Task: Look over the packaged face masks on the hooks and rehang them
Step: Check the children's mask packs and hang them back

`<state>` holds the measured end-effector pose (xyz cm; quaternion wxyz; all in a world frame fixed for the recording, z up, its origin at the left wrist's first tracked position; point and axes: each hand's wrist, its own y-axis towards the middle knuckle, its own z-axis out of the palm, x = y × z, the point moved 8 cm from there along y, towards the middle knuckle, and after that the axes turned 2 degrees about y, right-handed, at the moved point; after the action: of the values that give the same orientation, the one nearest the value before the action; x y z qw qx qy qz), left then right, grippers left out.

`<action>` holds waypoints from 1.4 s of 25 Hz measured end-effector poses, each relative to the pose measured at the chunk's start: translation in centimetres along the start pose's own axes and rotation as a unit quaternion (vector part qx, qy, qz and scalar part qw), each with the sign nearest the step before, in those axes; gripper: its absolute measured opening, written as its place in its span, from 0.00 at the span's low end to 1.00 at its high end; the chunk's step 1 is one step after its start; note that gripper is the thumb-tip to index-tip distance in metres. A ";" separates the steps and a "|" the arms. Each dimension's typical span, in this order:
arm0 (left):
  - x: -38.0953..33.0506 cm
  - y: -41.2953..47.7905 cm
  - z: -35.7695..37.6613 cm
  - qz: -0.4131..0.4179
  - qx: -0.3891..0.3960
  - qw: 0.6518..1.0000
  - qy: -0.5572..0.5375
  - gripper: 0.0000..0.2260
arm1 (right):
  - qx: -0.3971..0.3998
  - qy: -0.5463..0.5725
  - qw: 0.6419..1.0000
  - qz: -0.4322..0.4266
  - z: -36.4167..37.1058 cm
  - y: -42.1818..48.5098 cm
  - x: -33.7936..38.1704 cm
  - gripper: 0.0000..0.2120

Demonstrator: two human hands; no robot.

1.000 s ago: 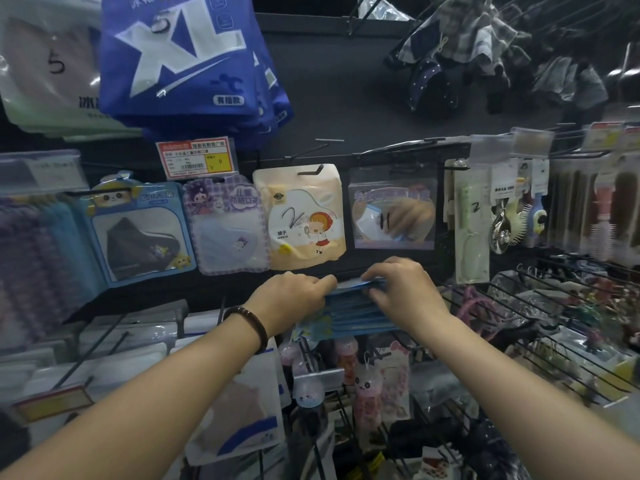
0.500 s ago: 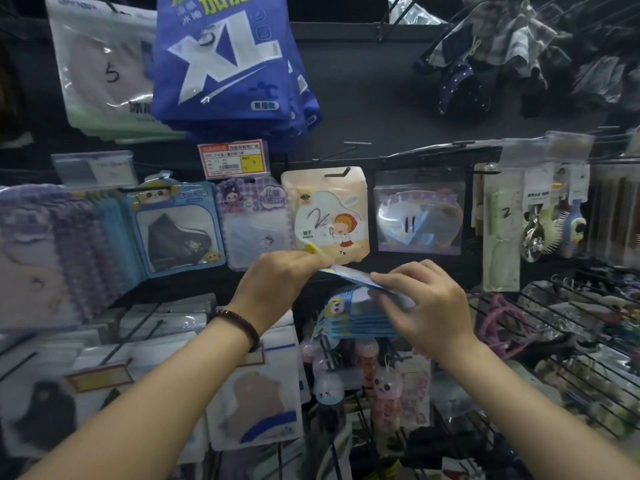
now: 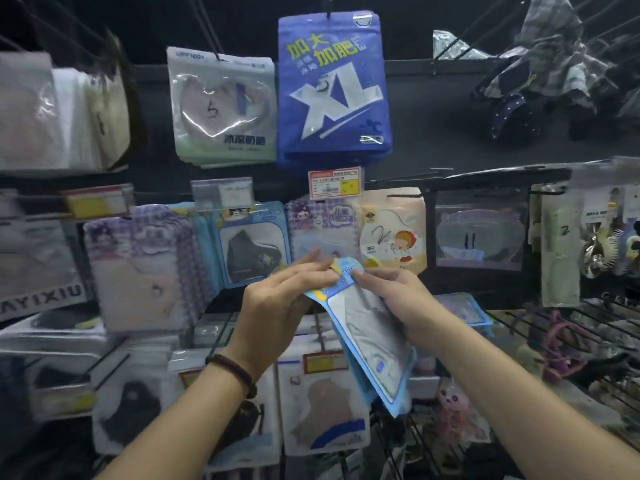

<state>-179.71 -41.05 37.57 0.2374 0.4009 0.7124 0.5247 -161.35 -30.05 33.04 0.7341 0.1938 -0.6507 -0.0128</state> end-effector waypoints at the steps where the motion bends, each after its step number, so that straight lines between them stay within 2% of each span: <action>1: 0.6 -0.3 -0.9 -0.027 0.003 1.000 0.004 0.10 | -0.014 0.042 0.999 0.005 0.7 0.1 -0.1 0.12; 3: 2.4 -1.4 -2.1 -0.151 -0.019 0.987 -0.044 0.14 | -0.049 0.077 0.996 -0.015 1.7 0.2 0.0 0.09; 4: 3.8 -2.3 -2.6 -0.261 -0.056 0.955 -0.130 0.15 | -0.064 0.085 0.994 -0.033 2.2 0.4 0.3 0.09; 5: 4.9 -3.4 -2.8 -0.374 -0.109 0.885 -0.256 0.15 | -0.078 0.089 0.992 -0.051 2.6 0.4 0.5 0.08; 6: 5.2 -4.4 -2.3 -0.455 -0.144 0.796 -0.373 0.16 | -0.091 0.089 0.990 -0.067 3.1 0.5 0.7 0.07; 7: 5.2 -5.2 -1.8 -0.498 -0.153 0.732 -0.440 0.22 | -0.102 0.086 0.988 -0.083 3.5 0.4 1.0 0.06; 8: 4.9 -5.5 -1.6 -0.513 -0.141 0.709 -0.463 0.25 | -0.114 0.081 0.985 -0.099 4.0 0.3 1.3 0.04; 9: 4.8 -5.6 -1.8 -0.508 -0.129 0.722 -0.452 0.23 | -0.125 0.072 0.983 -0.113 4.5 0.2 1.6 0.03; 11: 4.7 -5.4 -3.0 -0.473 -0.146 0.784 -0.374 0.13 | -0.139 0.059 0.981 -0.119 5.4 0.3 1.4 0.03; 12: 5.2 -5.5 -3.6 -0.467 -0.163 0.801 -0.339 0.11 | -0.138 0.064 0.982 -0.116 5.9 0.4 1.2 0.04; 13: 5.8 -5.8 -4.1 -0.469 -0.179 0.803 -0.322 0.10 | -0.131 0.067 0.982 -0.114 6.3 0.6 1.0 0.05; 16: 6.9 -6.5 -5.4 -0.498 -0.217 0.775 -0.322 0.09 | -0.115 0.062 0.986 -0.107 7.7 1.4 1.0 0.12; 18: 7.7 -7.3 -5.9 -0.506 -0.220 0.772 -0.316 0.09 | -0.109 0.072 0.985 -0.110 8.6 1.6 1.3 0.14; 21: 8.6 -7.7 -7.1 -0.489 -0.212 0.799 -0.277 0.09 | -0.105 0.074 0.985 -0.119 10.2 1.8 1.6 0.13; 24: 8.4 -7.1 -9.2 -0.460 -0.226 0.837 -0.189 0.09 | -0.105 0.084 0.984 -0.119 11.3 1.5 2.0 0.08; 28: 8.0 -6.8 -11.4 -0.428 -0.286 0.851 -0.107 0.18 | -0.096 0.101 0.983 -0.123 12.5 1.4 2.5 0.05; 31: 8.2 -6.4 -12.0 -0.413 -0.273 0.866 -0.067 0.17 | -0.107 0.091 0.982 -0.123 12.9 1.7 2.9 0.04; 35: 8.6 -5.5 -13.0 -0.413 -0.273 0.867 -0.051 0.14 | -0.106 0.090 0.982 -0.125 13.5 2.3 3.6 0.05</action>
<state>-196.19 -41.92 37.50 0.5684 0.0158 0.6279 0.5313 -174.32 -32.55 38.24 0.7987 0.1951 -0.5474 -0.1562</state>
